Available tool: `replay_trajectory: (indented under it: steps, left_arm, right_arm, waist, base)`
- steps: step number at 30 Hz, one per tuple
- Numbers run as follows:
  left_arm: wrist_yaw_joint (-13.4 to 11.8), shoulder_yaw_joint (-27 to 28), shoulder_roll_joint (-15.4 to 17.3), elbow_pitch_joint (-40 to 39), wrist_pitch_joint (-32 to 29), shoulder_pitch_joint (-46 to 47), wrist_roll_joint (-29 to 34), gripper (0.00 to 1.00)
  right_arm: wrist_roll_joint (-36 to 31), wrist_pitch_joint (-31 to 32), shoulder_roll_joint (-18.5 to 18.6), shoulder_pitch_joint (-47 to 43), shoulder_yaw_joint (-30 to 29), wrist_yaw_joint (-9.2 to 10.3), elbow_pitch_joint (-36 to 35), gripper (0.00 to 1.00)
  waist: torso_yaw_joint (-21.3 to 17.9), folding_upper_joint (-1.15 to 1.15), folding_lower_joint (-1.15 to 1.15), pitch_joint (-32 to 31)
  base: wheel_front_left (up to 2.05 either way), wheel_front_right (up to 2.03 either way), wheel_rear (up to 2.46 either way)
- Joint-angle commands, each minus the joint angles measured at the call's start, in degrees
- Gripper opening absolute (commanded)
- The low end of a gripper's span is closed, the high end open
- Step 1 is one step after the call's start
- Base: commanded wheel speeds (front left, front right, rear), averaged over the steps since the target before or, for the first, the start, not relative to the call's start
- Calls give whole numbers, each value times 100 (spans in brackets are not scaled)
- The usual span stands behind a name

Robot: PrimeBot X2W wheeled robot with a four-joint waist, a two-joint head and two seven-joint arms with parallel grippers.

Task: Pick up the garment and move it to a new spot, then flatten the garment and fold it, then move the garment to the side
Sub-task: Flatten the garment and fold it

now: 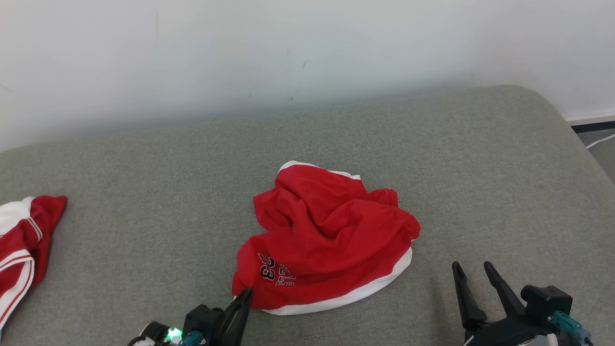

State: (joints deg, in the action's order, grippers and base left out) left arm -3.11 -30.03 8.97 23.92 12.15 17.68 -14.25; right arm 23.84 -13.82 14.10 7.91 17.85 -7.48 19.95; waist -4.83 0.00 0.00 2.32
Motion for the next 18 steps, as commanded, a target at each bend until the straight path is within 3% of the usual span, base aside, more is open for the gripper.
replay_trajectory:
  steps: [1, 10, 18]
  left_arm:
    - [7, -23, 40, -84, 3, 38, 44, 0]
    - [-18, -265, 225, -1879, -665, 129, 231, 0]
    - [-90, -124, 381, -1687, -906, 63, 65, 0]
  right_arm:
    - [32, -18, 26, 7, -5, -3, 1, 100]
    - [41, -34, -29, -38, -28, -3, 24, 100]
    - [57, -53, -49, 42, 25, -3, 73, 100]
  waist:
    - [-1, 0, 0, -7]
    - [33, 0, 0, -42]
    - [-175, 0, 0, 10]
  base:
    - [0, 0, 0]
    - [0, 0, 0]
    - [0, 0, 0]
